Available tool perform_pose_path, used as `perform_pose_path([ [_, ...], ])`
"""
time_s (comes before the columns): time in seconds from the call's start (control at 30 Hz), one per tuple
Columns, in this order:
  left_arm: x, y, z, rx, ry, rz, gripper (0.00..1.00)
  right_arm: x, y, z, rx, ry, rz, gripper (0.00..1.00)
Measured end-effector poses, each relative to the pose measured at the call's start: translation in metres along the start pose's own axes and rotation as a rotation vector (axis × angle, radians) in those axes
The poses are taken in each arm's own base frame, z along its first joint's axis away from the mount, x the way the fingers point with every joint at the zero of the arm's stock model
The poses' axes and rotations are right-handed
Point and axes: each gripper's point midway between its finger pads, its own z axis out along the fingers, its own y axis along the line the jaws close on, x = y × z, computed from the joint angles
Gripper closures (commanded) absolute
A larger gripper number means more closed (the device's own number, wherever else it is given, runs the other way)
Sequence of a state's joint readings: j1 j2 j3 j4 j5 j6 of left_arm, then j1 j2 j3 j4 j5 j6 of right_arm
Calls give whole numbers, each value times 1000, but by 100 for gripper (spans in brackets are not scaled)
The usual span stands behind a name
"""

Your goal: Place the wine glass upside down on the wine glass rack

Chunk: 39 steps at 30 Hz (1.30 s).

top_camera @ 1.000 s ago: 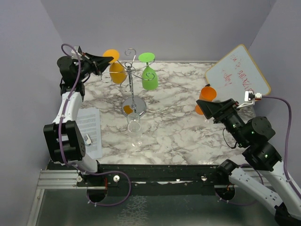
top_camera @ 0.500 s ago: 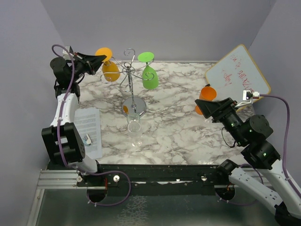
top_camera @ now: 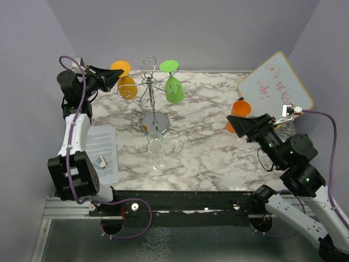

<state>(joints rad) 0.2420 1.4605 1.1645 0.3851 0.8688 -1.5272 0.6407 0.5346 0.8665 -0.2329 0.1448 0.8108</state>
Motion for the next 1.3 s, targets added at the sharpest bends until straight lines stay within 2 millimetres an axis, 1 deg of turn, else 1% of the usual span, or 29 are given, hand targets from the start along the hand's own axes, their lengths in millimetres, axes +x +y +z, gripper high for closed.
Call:
perform_pose_path([
  [0.07, 3, 0, -3, -15, 0, 18, 88, 0, 0, 0, 0, 0, 0, 23],
  [0.13, 5, 4, -5, -42, -1, 34, 85, 0, 0, 0, 1, 1, -1, 23],
  [0.27, 3, 14, -7, -108, -13, 73, 77, 0, 0, 0, 1, 1, -1, 23],
  [0.37, 2, 14, -8, -125, -15, 105, 70, 0, 0, 0, 1, 1, -1, 23],
  [0.5, 2, 14, -9, -147, -7, 152, 57, 0, 0, 1, 2, 2, -1, 23],
  [0.57, 3, 19, -11, -172, -5, 161, 50, 1, -1, 1, 2, 2, -1, 23],
  [0.67, 5, 30, -15, -214, 6, 170, 38, 1, -2, 2, 9, 1, -2, 22],
  [0.77, 9, 39, -21, -254, 17, 187, 30, 2, -5, 4, 32, 11, -10, 22],
  [0.83, 11, 42, -26, -274, 21, 201, 26, 4, -8, 6, 55, 27, -18, 22],
  [0.93, 14, 40, -36, -292, 19, 243, 19, 10, -14, 11, 90, 62, -38, 21],
  [1.03, 16, 35, -48, -306, 11, 289, 18, 21, -25, 16, 134, 111, -69, 20],
  [1.1, 14, 28, -57, -313, -3, 324, 18, 31, -33, 19, 160, 154, -95, 19],
  [1.23, 8, 23, -71, -328, -33, 366, 17, 52, -48, 22, 197, 249, -148, 19],
  [1.27, 7, 22, -74, -330, -38, 371, 16, 58, -52, 23, 207, 275, -160, 19],
  [1.3, 6, 21, -76, -333, -44, 376, 11, 64, -56, 23, 216, 301, -174, 19],
])
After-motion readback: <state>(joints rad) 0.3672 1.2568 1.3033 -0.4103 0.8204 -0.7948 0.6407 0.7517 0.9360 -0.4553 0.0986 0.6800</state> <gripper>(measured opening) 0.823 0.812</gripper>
